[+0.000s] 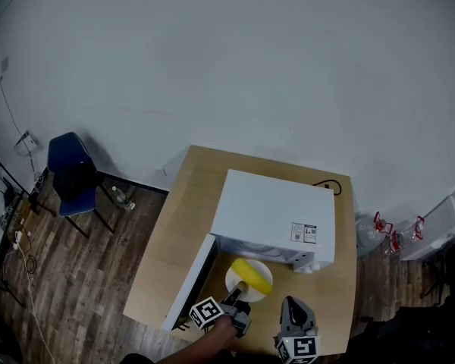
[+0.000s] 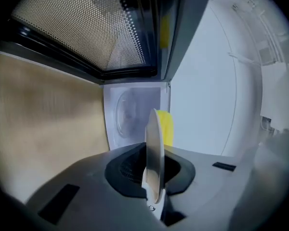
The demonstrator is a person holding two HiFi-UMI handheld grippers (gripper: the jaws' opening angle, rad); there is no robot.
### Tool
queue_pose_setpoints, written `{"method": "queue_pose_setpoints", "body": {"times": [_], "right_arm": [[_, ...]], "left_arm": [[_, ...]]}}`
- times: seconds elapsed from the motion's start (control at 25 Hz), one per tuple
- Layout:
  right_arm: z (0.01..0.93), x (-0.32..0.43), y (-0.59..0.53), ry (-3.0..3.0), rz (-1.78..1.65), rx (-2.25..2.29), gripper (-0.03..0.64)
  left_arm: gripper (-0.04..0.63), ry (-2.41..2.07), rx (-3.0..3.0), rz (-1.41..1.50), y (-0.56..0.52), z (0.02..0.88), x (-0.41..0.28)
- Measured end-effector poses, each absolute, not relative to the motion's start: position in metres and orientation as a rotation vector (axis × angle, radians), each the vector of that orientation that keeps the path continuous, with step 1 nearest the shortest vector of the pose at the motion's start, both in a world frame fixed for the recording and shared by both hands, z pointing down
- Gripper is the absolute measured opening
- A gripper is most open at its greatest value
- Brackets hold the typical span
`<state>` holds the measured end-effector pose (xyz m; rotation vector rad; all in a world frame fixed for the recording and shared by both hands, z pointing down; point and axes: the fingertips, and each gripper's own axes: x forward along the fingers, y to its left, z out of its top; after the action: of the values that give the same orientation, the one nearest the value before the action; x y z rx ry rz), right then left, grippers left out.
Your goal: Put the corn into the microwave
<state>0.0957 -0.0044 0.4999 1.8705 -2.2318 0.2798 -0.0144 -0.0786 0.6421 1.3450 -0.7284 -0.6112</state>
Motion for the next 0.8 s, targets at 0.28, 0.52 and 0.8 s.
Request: {"method": "queue_pose_setpoints", "body": {"times": [0.28, 0.52, 0.8], "right_arm": [[0.505, 0.089, -0.027, -2.297, 0.297, 1.808, 0.06], [0.516, 0.094, -0.035, -2.302, 0.367, 1.772, 0.06], [0.523, 0.104, -0.047, -2.292, 0.376, 1.747, 0.06]], "left_arm": [[0.018, -0.78, 1.336, -0.623, -0.111, 0.671, -0.011], [0.018, -0.8, 1.334, -0.65, -0.139, 0.695, 0.0], [0.018, -0.819, 1.303, -0.673, -0.164, 0.724, 0.006]]}}
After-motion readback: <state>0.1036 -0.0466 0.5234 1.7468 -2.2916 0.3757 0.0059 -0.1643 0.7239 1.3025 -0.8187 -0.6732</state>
